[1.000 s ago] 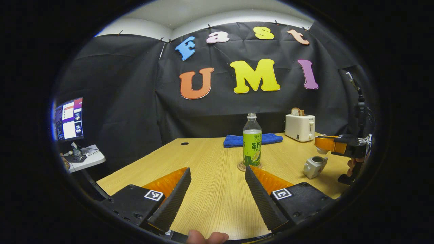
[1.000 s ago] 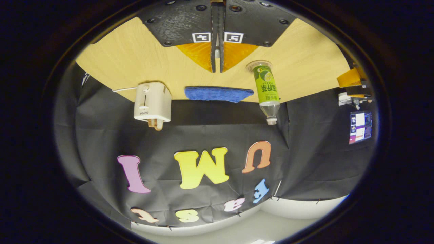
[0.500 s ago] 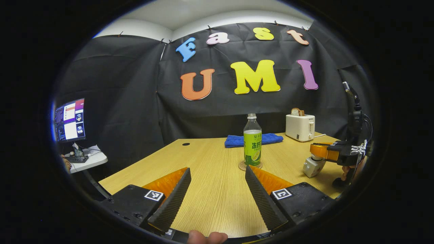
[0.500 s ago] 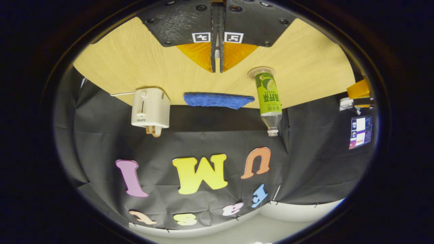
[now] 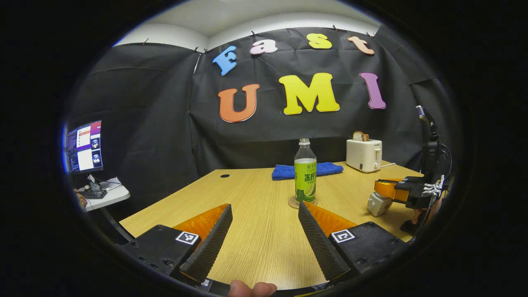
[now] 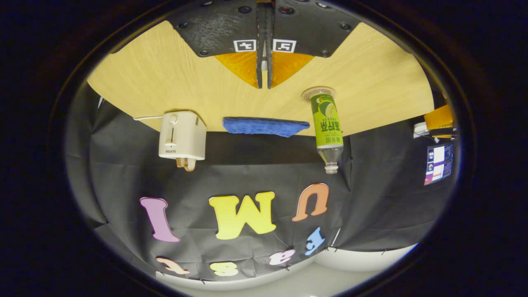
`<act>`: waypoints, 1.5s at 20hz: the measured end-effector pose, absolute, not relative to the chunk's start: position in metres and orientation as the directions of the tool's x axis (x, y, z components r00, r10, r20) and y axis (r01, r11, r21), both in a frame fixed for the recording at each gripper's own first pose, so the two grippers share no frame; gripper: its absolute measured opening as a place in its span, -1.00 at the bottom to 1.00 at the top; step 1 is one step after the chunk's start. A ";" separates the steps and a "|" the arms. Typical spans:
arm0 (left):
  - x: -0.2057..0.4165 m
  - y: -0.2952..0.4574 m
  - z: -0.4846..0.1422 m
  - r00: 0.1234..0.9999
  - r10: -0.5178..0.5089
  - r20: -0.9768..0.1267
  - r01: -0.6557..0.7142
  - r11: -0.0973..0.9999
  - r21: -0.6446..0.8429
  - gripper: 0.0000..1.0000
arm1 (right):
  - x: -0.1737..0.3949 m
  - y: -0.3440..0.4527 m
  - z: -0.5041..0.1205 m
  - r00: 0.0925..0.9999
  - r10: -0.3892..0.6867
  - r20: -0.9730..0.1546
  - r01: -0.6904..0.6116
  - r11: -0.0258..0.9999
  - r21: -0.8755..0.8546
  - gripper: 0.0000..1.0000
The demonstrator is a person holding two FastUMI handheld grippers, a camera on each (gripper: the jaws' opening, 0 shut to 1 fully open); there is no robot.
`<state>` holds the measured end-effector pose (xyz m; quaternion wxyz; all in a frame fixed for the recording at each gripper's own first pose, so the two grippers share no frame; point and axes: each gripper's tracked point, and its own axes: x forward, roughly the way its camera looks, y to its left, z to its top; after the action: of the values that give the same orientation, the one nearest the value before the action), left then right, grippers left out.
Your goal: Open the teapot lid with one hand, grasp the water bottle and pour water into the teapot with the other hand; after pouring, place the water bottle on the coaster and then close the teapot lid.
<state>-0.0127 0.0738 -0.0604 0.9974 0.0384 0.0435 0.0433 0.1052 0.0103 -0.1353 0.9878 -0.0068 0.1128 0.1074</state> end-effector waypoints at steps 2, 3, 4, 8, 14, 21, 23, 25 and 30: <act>-0.012 0.072 -0.059 0.993 0.087 -0.083 -0.080 0.994 0.077 1.00 | 0.104 0.010 -0.135 0.951 0.206 -0.230 -0.210 0.978 0.005 -0.94; -0.013 0.070 -0.058 0.993 0.084 -0.080 -0.078 0.994 0.076 1.00 | 0.104 0.008 -0.132 0.954 0.196 -0.228 -0.200 0.980 0.004 -0.92; -0.013 0.067 -0.056 0.994 0.081 -0.078 -0.075 0.994 0.075 1.00 | 0.103 0.007 -0.127 0.957 0.193 -0.214 -0.195 0.981 0.014 -0.85; -0.009 0.045 -0.042 0.998 0.037 -0.058 -0.035 0.999 0.034 1.00 | 0.096 -0.009 -0.098 0.974 0.160 -0.158 -0.149 0.986 0.076 0.34; -0.009 0.007 -0.018 1.000 -0.010 -0.010 0.010 1.000 -0.003 1.00 | 0.056 -0.029 -0.052 0.990 0.119 -0.079 -0.114 0.991 0.068 0.85; -0.032 -0.018 0.006 0.998 -0.017 0.056 0.017 1.000 0.006 1.00 | -0.021 -0.035 -0.021 0.997 0.075 -0.036 -0.074 0.997 0.037 0.91; -0.037 -0.025 0.010 0.997 -0.034 0.064 0.033 0.999 0.010 0.99 | -0.034 -0.031 -0.016 0.997 0.074 -0.019 -0.073 0.997 0.022 0.91; -0.041 -0.026 0.009 0.998 -0.038 0.059 0.037 0.999 0.014 1.00 | -0.041 -0.030 -0.013 0.998 0.067 -0.011 -0.067 0.998 0.001 0.91; -0.039 -0.015 0.014 0.998 -0.024 0.060 0.024 1.000 0.007 0.99 | -0.046 -0.020 -0.009 0.998 0.058 0.003 -0.058 0.998 -0.011 0.91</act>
<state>-0.0391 -0.0154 0.0140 0.9995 0.0033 -0.0300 -0.0121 -0.0464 -0.0195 -0.0088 0.9996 -0.0053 -0.0016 0.0288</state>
